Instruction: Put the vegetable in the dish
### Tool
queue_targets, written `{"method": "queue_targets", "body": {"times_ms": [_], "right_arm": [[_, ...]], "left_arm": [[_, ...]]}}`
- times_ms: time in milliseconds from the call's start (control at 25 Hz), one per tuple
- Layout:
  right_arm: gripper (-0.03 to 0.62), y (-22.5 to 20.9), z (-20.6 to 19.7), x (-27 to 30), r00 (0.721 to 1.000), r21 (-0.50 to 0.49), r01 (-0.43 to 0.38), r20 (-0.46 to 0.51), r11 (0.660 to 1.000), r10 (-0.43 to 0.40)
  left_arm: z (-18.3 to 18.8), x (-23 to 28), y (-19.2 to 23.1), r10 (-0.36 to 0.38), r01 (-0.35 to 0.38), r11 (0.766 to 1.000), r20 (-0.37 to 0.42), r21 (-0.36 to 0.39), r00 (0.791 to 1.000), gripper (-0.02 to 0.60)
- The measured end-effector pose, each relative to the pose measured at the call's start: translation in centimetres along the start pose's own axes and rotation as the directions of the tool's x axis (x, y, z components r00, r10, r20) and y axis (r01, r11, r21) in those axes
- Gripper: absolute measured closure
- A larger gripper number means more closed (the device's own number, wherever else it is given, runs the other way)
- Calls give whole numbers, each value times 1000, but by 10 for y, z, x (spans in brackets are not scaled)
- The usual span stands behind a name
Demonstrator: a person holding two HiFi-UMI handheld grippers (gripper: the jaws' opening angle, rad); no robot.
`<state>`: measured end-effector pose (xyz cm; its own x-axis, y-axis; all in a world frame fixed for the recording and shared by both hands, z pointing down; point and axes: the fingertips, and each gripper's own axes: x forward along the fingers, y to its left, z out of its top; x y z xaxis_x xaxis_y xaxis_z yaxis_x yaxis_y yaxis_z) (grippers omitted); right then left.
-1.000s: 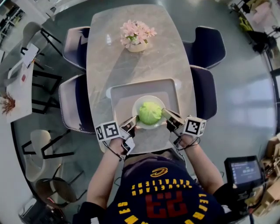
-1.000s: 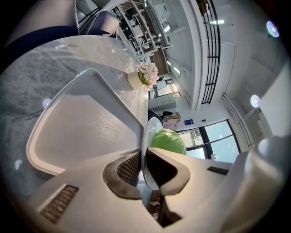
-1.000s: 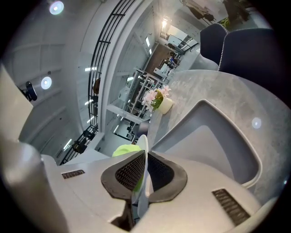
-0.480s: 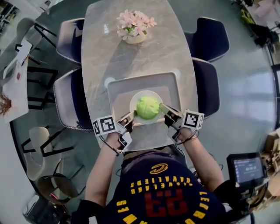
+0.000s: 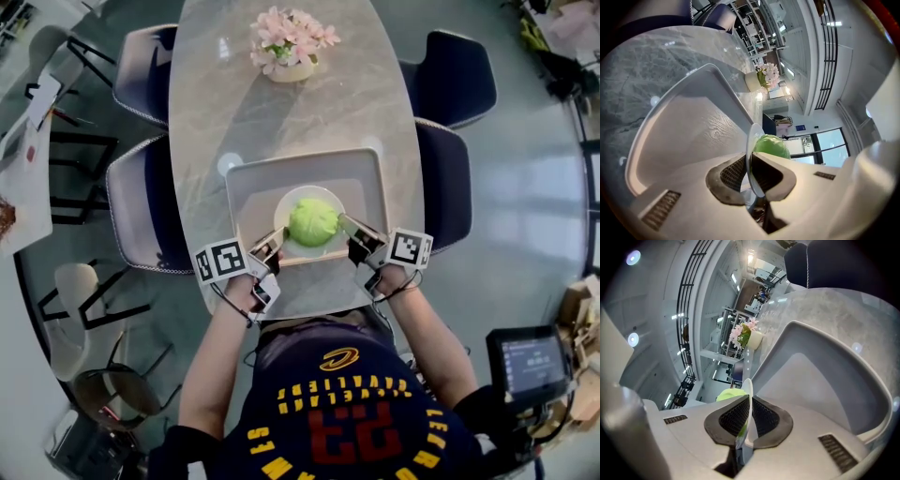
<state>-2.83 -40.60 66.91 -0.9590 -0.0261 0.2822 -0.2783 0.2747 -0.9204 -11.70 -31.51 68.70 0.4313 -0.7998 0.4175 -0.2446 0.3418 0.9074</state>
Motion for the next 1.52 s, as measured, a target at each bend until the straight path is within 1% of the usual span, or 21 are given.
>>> {"method": "queue_targets", "body": {"times_ms": [120, 240, 280, 360, 520, 600, 680, 760, 1000, 1160, 1240, 1360, 1520], "right_arm": [[572, -7, -1, 3, 1000, 11, 20, -7, 1000, -20], [572, -11, -3, 5, 999, 21, 33, -15, 999, -32], [571, -13, -4, 5, 999, 24, 43, -21, 999, -42], [571, -22, -6, 6, 995, 16, 89, -38, 996, -88], [571, -44, -9, 4, 973, -63, 213, -80, 975, -218], [571, -52, -11, 5, 957, -82, 264, -99, 961, -271], [571, -60, -13, 6, 942, -98, 304, -118, 947, -315], [571, -64, -15, 6, 930, -112, 327, -136, 938, -341], [571, -72, -19, 7, 902, -168, 372, -168, 913, -398], [571, -76, -21, 7, 885, -195, 395, -182, 898, -429], [569, -76, -22, 7, 880, -206, 400, -185, 893, -437], [569, -77, -22, 6, 870, -234, 412, -186, 880, -457], [569, -78, -22, 6, 860, -248, 425, -189, 870, -474]], "left_arm": [[-1, 5, 8, 41, -40, 999, -22, 31, 999, 548], [-1, 9, 12, 58, -57, 998, -37, 41, 998, 547], [0, 11, 14, 66, -64, 997, -42, 46, 997, 546], [2, 15, 17, 85, -82, 995, -50, 61, 995, 546], [6, 22, 26, 133, -126, 987, -69, 97, 989, 546], [7, 26, 33, 161, -152, 983, -81, 107, 984, 546], [8, 30, 39, 187, -176, 978, -93, 114, 978, 546], [7, 31, 42, 210, -196, 972, -98, 128, 973, 545], [5, 33, 53, 292, -269, 945, -107, 184, 950, 535], [5, 34, 55, 326, -298, 931, -109, 212, 939, 534], [5, 33, 56, 352, -320, 917, -109, 238, 929, 532], [4, 32, 59, 400, -357, 890, -109, 285, 910, 528], [4, 32, 59, 428, -378, 871, -106, 315, 897, 526]]}}
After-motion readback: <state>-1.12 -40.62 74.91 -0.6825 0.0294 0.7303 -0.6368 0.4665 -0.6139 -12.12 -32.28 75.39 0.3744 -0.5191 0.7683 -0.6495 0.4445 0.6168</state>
